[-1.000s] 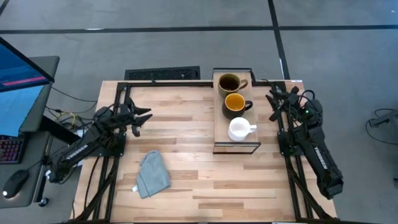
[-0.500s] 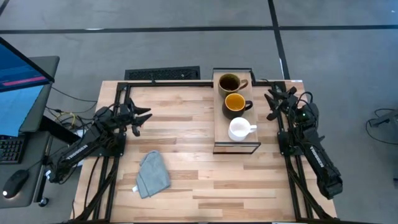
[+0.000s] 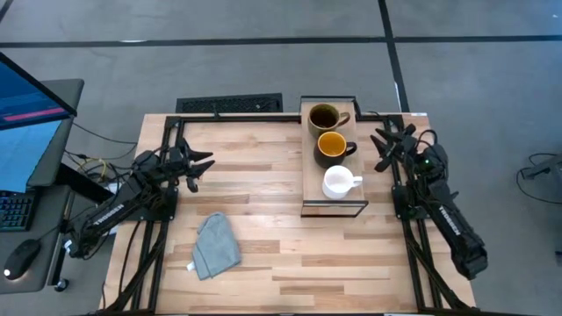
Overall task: Stack small to large cups/mugs on shelf
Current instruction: Return to Home Position
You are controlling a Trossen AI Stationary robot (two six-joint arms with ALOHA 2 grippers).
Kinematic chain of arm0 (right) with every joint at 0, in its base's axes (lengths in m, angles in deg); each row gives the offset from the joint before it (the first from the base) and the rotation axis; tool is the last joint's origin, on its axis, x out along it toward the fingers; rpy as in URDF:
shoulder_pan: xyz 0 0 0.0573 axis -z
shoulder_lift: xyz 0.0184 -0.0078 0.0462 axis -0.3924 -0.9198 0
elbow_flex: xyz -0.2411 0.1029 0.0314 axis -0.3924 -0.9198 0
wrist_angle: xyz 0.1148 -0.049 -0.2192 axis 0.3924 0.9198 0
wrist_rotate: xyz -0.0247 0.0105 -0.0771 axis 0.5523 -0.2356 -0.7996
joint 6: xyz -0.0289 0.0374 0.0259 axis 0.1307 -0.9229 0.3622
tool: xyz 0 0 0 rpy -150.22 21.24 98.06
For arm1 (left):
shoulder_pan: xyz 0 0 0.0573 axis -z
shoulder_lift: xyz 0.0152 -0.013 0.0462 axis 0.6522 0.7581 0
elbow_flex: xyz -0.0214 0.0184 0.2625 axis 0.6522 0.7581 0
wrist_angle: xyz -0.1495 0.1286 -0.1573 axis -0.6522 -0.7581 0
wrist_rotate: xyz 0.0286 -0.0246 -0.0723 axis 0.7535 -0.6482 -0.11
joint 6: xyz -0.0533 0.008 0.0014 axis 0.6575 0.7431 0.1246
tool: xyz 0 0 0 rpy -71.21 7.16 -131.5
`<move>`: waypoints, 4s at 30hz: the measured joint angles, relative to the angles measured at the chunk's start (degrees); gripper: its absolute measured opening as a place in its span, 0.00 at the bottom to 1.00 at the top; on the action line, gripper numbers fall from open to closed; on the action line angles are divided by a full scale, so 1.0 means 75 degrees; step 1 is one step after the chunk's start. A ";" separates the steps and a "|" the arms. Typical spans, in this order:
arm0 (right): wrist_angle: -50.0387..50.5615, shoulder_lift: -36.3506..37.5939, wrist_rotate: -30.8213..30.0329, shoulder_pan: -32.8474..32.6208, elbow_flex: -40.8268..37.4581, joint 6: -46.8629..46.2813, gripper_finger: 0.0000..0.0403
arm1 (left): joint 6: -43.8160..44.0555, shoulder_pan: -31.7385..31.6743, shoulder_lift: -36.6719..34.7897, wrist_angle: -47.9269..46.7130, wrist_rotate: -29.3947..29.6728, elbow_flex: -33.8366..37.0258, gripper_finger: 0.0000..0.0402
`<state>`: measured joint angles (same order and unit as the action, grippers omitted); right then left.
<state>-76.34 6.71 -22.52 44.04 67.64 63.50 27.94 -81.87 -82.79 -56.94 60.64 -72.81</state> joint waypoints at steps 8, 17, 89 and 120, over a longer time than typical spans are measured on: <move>0.0144 -0.0003 -0.0467 -0.0525 0.0000 0.0301 0.40 | 0.0082 0.0003 0.0000 0.0003 -0.0178 0.0003 0.32; 0.0466 0.0000 -0.1009 -0.0879 -0.0003 0.0170 0.40 | 0.0326 0.0003 0.0000 0.0009 -0.0396 0.0006 0.32; 0.0532 -0.0189 -0.1720 -0.1050 -0.0012 -0.1584 0.40 | 0.0676 -0.0001 0.0023 0.0015 -0.0154 0.0012 0.32; 0.0532 -0.0188 -0.1719 -0.1050 -0.0012 -0.1584 0.40 | 0.0719 -0.0002 0.0023 0.0015 -0.0136 0.0013 0.32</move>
<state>-72.35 5.30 -35.41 36.16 67.55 51.62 33.34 -81.89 -82.62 -56.83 59.62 -72.72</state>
